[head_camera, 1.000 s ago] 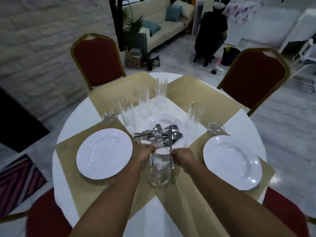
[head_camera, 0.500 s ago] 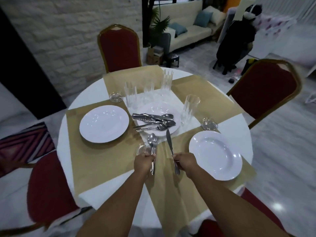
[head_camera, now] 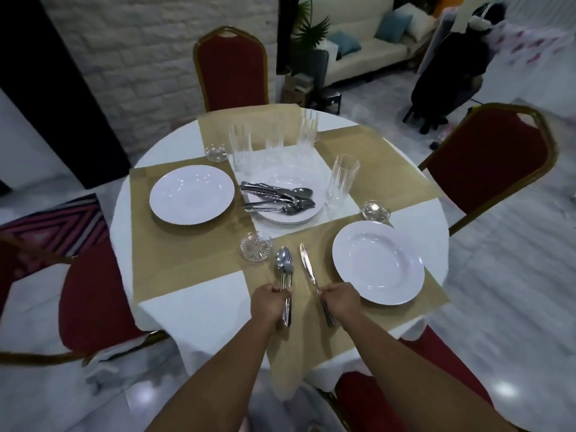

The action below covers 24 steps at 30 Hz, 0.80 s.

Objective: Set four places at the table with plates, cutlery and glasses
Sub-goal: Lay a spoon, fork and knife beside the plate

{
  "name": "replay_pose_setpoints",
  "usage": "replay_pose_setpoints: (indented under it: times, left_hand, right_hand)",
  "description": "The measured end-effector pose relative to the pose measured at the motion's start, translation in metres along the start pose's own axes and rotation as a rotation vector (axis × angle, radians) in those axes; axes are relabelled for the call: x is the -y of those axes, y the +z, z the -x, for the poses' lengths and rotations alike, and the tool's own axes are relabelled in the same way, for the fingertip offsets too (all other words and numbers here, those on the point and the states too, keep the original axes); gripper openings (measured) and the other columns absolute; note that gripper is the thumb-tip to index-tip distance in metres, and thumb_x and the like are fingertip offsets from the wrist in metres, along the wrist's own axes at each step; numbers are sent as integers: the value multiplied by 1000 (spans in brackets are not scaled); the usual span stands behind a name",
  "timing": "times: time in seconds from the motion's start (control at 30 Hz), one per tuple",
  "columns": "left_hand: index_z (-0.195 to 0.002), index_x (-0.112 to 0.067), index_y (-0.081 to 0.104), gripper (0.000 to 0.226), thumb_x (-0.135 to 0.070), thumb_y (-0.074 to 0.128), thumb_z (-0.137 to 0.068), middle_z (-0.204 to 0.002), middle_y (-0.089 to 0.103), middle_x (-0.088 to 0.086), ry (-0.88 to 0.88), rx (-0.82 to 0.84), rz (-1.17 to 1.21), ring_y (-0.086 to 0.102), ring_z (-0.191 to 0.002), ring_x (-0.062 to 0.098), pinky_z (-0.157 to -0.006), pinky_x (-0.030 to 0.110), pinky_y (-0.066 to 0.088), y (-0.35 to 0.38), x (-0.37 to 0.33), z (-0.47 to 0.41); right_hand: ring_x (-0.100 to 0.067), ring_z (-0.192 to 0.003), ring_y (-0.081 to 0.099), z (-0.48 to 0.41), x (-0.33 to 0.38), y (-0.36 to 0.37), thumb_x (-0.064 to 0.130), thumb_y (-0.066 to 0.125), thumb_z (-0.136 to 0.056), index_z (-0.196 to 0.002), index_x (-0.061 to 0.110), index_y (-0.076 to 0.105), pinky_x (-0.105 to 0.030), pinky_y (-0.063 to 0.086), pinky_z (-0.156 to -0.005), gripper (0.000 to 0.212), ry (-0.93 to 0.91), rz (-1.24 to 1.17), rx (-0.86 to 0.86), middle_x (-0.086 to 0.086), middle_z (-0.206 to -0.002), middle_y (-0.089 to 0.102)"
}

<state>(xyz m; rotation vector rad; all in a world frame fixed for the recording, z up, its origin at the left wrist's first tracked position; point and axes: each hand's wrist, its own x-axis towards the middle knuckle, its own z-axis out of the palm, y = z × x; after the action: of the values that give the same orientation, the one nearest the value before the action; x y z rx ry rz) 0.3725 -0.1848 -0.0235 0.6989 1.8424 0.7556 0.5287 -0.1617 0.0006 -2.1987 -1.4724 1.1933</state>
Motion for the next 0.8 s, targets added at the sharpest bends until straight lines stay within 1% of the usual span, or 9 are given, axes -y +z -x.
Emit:
replay_pose_setpoints:
  times: [0.07, 0.1, 0.2, 0.3, 0.4, 0.47, 0.53, 0.7, 0.8]
  left_hand:
    - [-86, -8, 73, 26, -33, 75, -77, -89, 73, 9, -29, -20, 20, 68, -89, 27, -84, 36, 54, 10, 4, 9]
    - [-84, -10, 73, 24, -33, 76, -77, -87, 74, 8, -36, -36, 26, 69, -88, 28, -84, 37, 55, 16, 7, 11]
    - [-79, -16, 72, 17, -33, 74, -79, -78, 72, 1, -29, -91, 34, 68, -81, 22, -80, 31, 54, 28, 10, 21]
    - [-74, -23, 67, 15, -35, 70, -82, -70, 65, -8, -32, -150, 24, 63, -73, 15, -67, 24, 45, 39, 13, 30]
    - [-71, -26, 67, 15, -35, 69, -83, -66, 64, -13, -35, -177, 65, 62, -66, 7, -58, 21, 42, 44, 18, 38]
    - [-66, -29, 65, 18, -34, 70, -82, -68, 66, -12, -31, -195, 77, 63, -69, 8, -60, 21, 44, 46, 19, 38]
    - [-64, -30, 65, 18, -35, 71, -80, -71, 68, -11, -28, -209, 62, 65, -72, 10, -64, 24, 47, 45, 19, 37]
    - [-63, -29, 62, 20, -39, 70, -79, -71, 69, -7, -24, -229, -6, 65, -70, 14, -67, 27, 50, 49, 19, 35]
    - [-70, -27, 66, 16, -40, 69, -79, -74, 70, -6, -12, -225, -31, 66, -73, 16, -71, 29, 52, 49, 19, 35]
  right_hand:
    - [-25, -93, 68, -3, -7, -3, 14, 59, -91, -104, 15, 78, -23, 50, -74, 23, -27, 44, 4, -7, -106, 75]
    - [-25, -100, 68, -4, -12, -3, 14, 60, -90, -105, 16, 78, -25, 50, -83, 23, -43, 63, 5, -7, -110, 74]
    - [-24, -109, 64, -6, -22, -2, 17, 62, -91, -107, 15, 77, -25, 47, -91, 22, -105, 92, -17, -4, -116, 72]
    - [-24, -99, 66, -8, -29, 0, 18, 61, -91, -102, 14, 78, -26, 48, -82, 20, -200, 166, -49, -5, -106, 74]
    - [-24, -91, 67, -9, -34, 1, 17, 58, -91, -97, 13, 77, -26, 47, -73, 19, -266, 256, -81, -6, -99, 73]
    - [-23, -90, 67, -13, -37, -2, 15, 57, -91, -95, 14, 76, -25, 46, -71, 19, -296, 295, -86, -4, -97, 74]
    - [-24, -90, 67, -16, -36, -3, 17, 57, -91, -94, 14, 75, -27, 49, -73, 18, -322, 319, -78, -4, -96, 74]
    - [-24, -90, 66, -9, -43, -3, 31, 56, -94, -97, 16, 71, -29, 48, -73, 21, -408, 409, -38, -4, -97, 69]
    - [-23, -90, 63, 1, -57, -2, 32, 51, -96, -106, 19, 66, -29, 44, -70, 23, -474, 460, -39, -3, -104, 61]
